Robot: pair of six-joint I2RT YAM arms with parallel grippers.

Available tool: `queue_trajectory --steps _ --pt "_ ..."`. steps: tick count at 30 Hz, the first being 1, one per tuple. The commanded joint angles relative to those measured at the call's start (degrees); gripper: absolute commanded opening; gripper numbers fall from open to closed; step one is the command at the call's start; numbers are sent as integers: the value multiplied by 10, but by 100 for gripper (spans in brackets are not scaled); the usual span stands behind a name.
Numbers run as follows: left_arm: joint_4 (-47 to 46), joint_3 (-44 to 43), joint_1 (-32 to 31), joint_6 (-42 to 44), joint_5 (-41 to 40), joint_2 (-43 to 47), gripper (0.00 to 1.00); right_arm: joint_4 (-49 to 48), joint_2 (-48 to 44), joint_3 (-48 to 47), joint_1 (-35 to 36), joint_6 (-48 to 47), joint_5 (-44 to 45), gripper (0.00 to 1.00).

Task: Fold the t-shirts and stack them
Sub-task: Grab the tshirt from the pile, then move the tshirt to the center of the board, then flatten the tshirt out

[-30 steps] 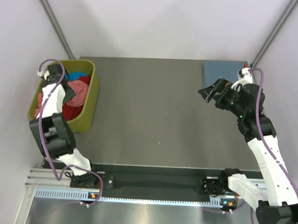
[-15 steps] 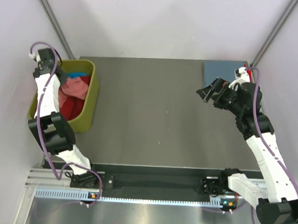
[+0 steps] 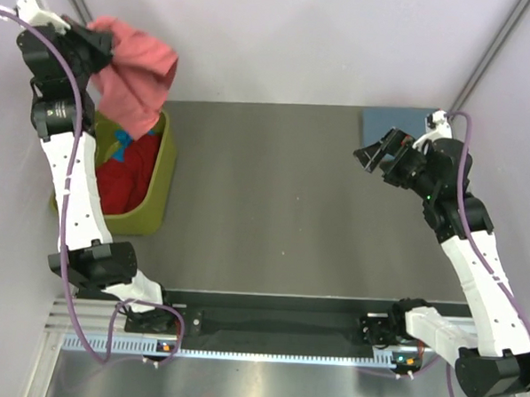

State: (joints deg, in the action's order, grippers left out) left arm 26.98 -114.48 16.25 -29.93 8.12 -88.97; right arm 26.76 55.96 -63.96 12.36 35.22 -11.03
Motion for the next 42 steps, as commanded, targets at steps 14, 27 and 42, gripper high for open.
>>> queue_trajectory --steps 14,27,42 --pt "-313 383 -363 -152 325 64 18 41 0 0 -1 5 46 100" --pt "68 568 -431 29 -75 142 62 -122 89 185 2 28 -17 91" --pt "-8 622 -271 -14 74 -10 57 -241 297 153 108 40 -8 74"
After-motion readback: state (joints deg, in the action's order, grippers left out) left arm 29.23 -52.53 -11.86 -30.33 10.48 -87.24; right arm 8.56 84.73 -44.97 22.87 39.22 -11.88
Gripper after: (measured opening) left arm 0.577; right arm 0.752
